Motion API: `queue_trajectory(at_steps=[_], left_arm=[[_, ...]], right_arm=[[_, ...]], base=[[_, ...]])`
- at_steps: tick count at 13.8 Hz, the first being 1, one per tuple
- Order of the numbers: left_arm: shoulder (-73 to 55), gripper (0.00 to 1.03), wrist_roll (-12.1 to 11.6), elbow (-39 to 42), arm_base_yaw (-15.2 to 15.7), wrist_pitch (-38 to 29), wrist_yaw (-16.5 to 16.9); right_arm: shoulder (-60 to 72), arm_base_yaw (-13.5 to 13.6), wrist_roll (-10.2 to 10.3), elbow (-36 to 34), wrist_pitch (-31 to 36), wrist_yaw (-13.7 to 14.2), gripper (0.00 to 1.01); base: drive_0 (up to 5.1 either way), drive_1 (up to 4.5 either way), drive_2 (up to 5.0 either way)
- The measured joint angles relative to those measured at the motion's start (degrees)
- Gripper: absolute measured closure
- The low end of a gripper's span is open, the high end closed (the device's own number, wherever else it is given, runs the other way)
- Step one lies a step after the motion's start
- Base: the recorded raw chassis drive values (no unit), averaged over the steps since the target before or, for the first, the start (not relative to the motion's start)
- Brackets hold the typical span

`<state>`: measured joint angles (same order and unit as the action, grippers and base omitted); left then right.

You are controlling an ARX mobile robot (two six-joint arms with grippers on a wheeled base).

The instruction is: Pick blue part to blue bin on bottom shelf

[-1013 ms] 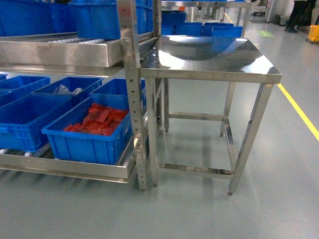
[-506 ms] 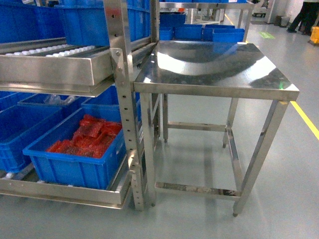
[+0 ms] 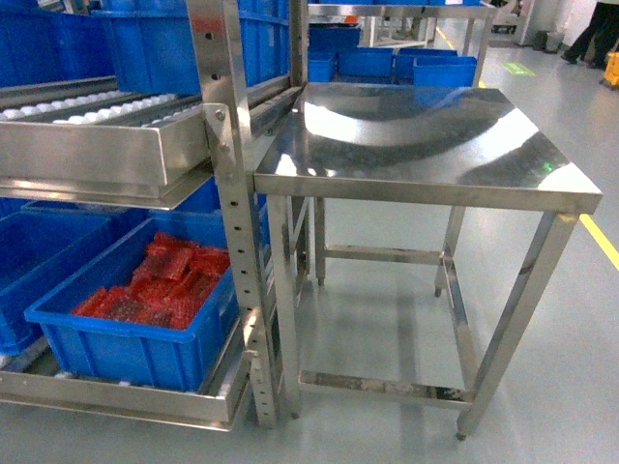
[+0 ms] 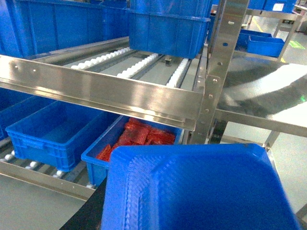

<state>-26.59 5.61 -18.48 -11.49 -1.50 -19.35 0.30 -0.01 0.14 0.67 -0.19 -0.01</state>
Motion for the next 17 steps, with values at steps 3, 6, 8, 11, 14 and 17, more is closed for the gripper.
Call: queue_trajectory(at_steps=[3, 6, 8, 11, 14, 17], left_arm=[[0.02, 0.6, 0.0, 0.0, 0.0, -0.09, -0.13], [-0.37, 0.6, 0.0, 0.0, 0.0, 0.15, -0.11], [-0.24, 0.6, 0.0, 0.0, 0.0, 0.2, -0.09], [-0.24, 0.6, 0.0, 0.0, -0.04, 0.02, 0.15], [-0.24, 0.6, 0.0, 0.0, -0.04, -0.02, 0.09], [-0.15, 0.6, 0.0, 0.0, -0.04, 0.17, 0.0]], right_arm=[[0.0, 0.0, 0.0, 0.0, -0.11, 0.0, 0.03], [0.0, 0.0, 0.02, 0.0, 0.09, 0.0, 0.03], [0.0, 0.0, 0.02, 0.0, -0.07, 0.02, 0.03], [0.0, 0.0, 0.0, 0.0, -0.07, 0.07, 0.03], [0.0, 0.0, 0.0, 0.0, -0.07, 0.02, 0.03], [0.0, 0.0, 0.02, 0.0, 0.02, 0.02, 0.03]], base=[[0.0, 4.02, -4.0], [0.0, 0.56, -0.6], [0.0, 0.0, 0.0], [-4.9, 2.5, 2.5], [-4.9, 2.47, 2.5], [-5.0, 2.41, 2.4]])
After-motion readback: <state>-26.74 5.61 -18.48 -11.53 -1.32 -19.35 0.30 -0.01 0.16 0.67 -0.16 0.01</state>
